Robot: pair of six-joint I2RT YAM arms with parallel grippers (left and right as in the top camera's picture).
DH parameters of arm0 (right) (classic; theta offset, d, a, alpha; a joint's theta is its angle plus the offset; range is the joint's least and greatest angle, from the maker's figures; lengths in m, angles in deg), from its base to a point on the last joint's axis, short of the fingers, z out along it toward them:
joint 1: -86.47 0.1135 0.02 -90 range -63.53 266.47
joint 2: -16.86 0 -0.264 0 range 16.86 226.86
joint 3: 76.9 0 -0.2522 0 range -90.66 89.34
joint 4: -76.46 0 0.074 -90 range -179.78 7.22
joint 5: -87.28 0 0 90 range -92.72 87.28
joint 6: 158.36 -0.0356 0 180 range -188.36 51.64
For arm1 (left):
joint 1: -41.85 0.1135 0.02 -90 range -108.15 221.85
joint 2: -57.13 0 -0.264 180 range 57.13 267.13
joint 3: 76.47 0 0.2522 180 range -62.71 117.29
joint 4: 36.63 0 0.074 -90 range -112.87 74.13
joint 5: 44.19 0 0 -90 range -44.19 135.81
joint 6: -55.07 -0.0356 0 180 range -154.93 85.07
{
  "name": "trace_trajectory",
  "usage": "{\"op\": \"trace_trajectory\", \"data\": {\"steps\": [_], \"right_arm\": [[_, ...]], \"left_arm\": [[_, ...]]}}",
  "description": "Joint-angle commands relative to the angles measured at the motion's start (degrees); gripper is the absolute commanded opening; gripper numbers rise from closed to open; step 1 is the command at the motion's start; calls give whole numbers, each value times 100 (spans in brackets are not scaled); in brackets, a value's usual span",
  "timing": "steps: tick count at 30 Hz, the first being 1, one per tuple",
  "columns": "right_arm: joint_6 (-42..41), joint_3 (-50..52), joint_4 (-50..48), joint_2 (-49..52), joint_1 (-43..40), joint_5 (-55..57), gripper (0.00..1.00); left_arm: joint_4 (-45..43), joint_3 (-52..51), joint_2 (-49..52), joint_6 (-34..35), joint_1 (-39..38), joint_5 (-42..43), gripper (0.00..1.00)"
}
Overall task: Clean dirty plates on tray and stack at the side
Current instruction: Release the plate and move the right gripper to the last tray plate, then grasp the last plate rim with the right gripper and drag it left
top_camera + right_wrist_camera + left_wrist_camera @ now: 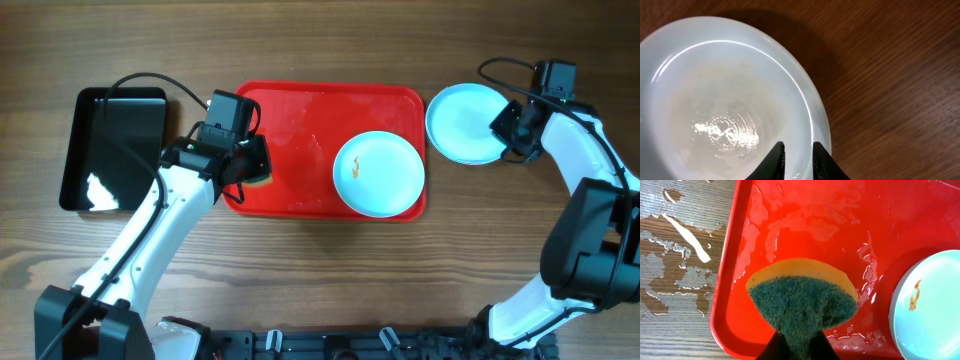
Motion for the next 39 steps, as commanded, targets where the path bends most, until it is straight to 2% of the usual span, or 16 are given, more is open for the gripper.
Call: {"op": "trace_trajectory", "data": {"steps": [1,5,9,11,13,14,20,21,22,23,27,28,31,32,36,39], "right_arm": [[44,13,26,-452,-48,57,22],[765,13,-127,-960,9,-1753,27],[879,13,398,-1060,542,-3351,52],[866,13,938,-1060,935,-3034,51],[839,17,1563,-1051,1478,-2382,29],[809,26,1731,-1051,1716,-2181,27],[-1163,35,2476,-1051,2629,-684,36],[-1460,50,2520,-1051,2741,-595,41],[-1609,76,2490,-1051,2824,-643,75],[-1773,114,2430,-1051,2922,-828,100],[-1499,306,2020,-1038,3145,-1158,100],[-1576,334,2004,-1034,3152,-1128,90],[-2524,557,1991,-1027,3152,-839,35],[-2791,634,1974,-1027,3152,-741,29],[-3060,835,1864,-1008,3154,-507,32],[-3058,861,1847,-833,3154,-271,43]], "left_arm": [[-39,-33,66,55,20,46,9],[-85,-33,66,55,20,46,9],[-92,-33,66,57,20,48,8],[-74,-33,66,57,20,48,7],[-59,-33,66,57,20,48,8],[-59,-33,66,57,20,48,8],[-57,-33,66,59,20,50,9],[-57,-33,66,59,20,50,9],[-57,-33,66,57,20,50,10],[-57,-33,66,57,20,50,11],[-59,-33,66,57,20,50,11],[-57,-33,66,59,20,50,11],[-59,-33,66,61,20,101,11],[-59,-33,66,61,20,111,11],[-59,-33,66,57,20,109,10],[-61,-33,66,59,20,109,9]]}}
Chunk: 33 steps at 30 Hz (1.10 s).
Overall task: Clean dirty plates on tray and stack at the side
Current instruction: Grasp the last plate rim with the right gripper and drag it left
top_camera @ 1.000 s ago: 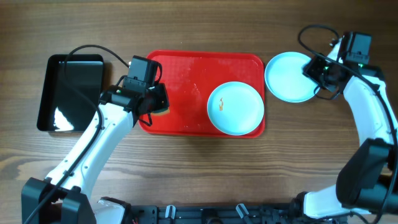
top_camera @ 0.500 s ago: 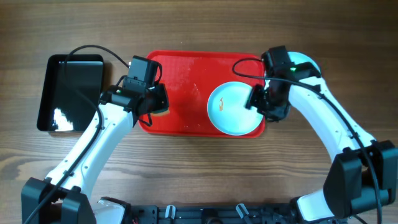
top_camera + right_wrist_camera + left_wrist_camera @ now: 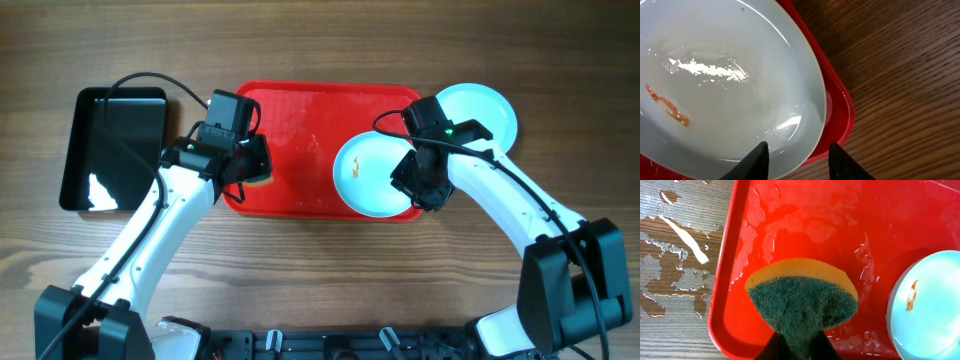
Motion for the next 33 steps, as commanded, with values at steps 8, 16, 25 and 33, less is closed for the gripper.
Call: {"op": "trace_trajectory", "data": {"steps": [8,16,25,33], "right_arm": [[-166,63,-138,697,7,328,37],[-155,63,-273,717,22,262,32],[-153,396,-529,728,35,264,32],[487,396,-1403,728,42,-188,17]], "left_arm": [[-39,-33,63,59,20,68,9],[-44,-33,63,59,20,66,9],[-42,-33,63,57,20,68,9],[-44,-33,63,57,20,66,9]]}}
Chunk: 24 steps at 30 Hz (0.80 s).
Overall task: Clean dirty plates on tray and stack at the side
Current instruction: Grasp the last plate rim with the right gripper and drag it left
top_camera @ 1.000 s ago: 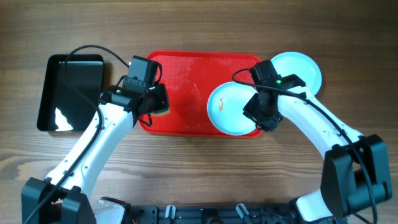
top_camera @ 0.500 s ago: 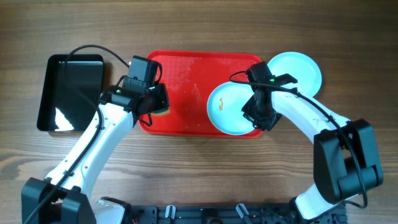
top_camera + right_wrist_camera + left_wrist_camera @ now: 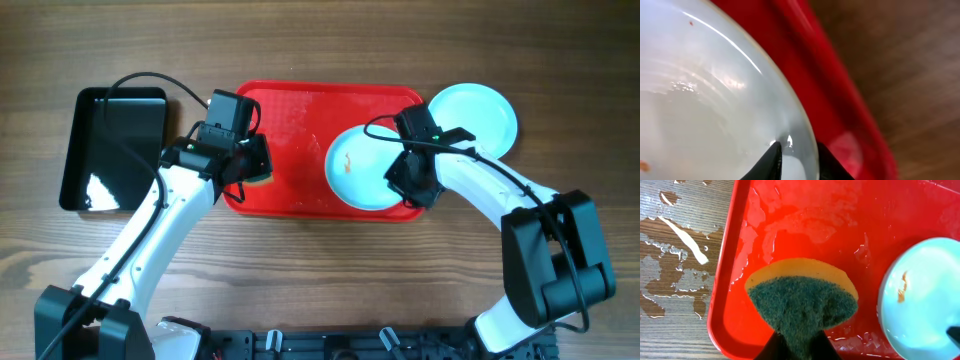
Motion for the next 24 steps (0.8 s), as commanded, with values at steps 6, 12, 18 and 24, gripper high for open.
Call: {"op": "trace_trajectory", "data": {"steps": [6,12,18,24], "right_arm": [[372,22,-992,247,459,-409,19],[485,15,-1912,584,1060,-732,22],[951,-125,-1482,518,1126,-723,24],[1976,-1040,-142,120,852,-437,51]], "left_arm": [[-155,-33,63,59,20,68,7],[-166,-33,63,57,20,68,7],[-166,-33,63,57,20,66,7],[-168,-33,63,55,20,66,8]]}}
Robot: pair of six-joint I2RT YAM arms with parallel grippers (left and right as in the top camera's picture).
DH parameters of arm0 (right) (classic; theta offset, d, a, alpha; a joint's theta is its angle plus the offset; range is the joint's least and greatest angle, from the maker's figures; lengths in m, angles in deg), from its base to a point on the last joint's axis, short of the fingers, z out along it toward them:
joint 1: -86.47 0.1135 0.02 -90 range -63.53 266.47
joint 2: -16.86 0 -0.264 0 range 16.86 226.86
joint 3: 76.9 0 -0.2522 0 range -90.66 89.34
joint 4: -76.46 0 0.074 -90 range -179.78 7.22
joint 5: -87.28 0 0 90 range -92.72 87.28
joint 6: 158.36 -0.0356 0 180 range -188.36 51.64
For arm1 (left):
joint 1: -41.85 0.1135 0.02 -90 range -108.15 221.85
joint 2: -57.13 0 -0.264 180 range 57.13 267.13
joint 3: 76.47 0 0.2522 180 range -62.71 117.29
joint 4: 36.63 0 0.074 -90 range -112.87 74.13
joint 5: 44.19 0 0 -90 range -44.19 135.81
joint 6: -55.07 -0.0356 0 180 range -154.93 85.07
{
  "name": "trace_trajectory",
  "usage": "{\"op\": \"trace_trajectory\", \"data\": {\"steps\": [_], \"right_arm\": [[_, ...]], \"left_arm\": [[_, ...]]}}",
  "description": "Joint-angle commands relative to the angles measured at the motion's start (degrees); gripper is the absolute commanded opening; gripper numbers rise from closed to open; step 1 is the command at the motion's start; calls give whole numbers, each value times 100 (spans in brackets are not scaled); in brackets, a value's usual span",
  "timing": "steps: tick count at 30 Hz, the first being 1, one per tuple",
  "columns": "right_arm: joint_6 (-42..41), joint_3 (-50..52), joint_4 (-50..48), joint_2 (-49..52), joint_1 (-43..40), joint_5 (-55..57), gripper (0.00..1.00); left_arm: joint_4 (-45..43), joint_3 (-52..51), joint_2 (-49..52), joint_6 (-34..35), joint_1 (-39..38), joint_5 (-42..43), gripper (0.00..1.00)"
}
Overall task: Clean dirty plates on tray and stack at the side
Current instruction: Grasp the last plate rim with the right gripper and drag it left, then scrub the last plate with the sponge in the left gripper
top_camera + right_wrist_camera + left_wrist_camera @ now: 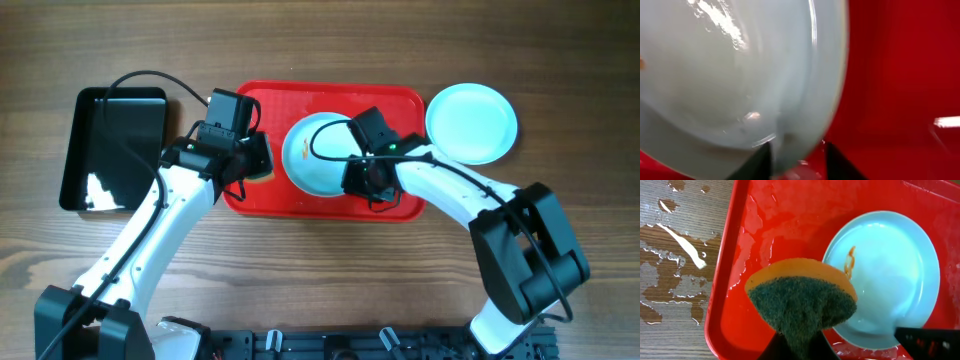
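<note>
A pale blue dirty plate [312, 152] with an orange smear [849, 260] lies in the middle-left of the red tray [400, 100]. My right gripper [365, 178] is shut on the plate's near right rim, and that rim [800, 135] fills the gap between the fingers. My left gripper [252, 165] is shut on a sponge [802, 297] with a green scouring face and a yellow back. It holds the sponge over the tray's left part, overlapping the plate's left edge. A clean plate [472, 122] lies on the table to the right of the tray.
A black tray [110, 145] stands to the left of the red one. Water is spilt on the wood [677, 255] beside the red tray's left wall, and the tray floor [790, 215] is wet. A finger of the right gripper [927, 340] shows in the left wrist view.
The right gripper has moved left across the tray with the dirty plate, which now lies next to the sponge. The left gripper and sponge have stayed in place.
The right gripper was first at the clean plate right of the tray, with the dirty plate in the tray's right end. Then it stood open at the dirty plate's rim, then shut on it. Now the plate is mid-tray. The left held the sponge still throughout.
</note>
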Motion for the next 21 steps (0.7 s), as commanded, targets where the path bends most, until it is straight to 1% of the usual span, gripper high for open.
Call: {"op": "trace_trajectory", "data": {"steps": [1,4,6,7,10,15,17,21], "right_arm": [[1025,-647,343,-269,-262,225,55],[1484,-778,177,-278,-417,348,67],[1622,-778,9,-262,-492,601,71],[1856,-778,-107,-251,-509,612,73],[2389,-776,-269,-177,-509,737,75],[2393,-776,-361,188,-509,914,77],[2391,-776,-457,367,-509,914,80],[2199,-776,-612,717,-509,826,81]], "left_arm": [[-35,-33,63,52,20,63,8],[-33,-33,63,55,20,63,8],[-33,-33,63,52,20,63,8],[-33,-33,63,55,20,63,8],[-33,-33,63,55,20,63,8],[-35,-33,63,55,20,63,8],[-37,-33,63,55,20,63,8],[-31,-33,63,55,20,63,8]]}}
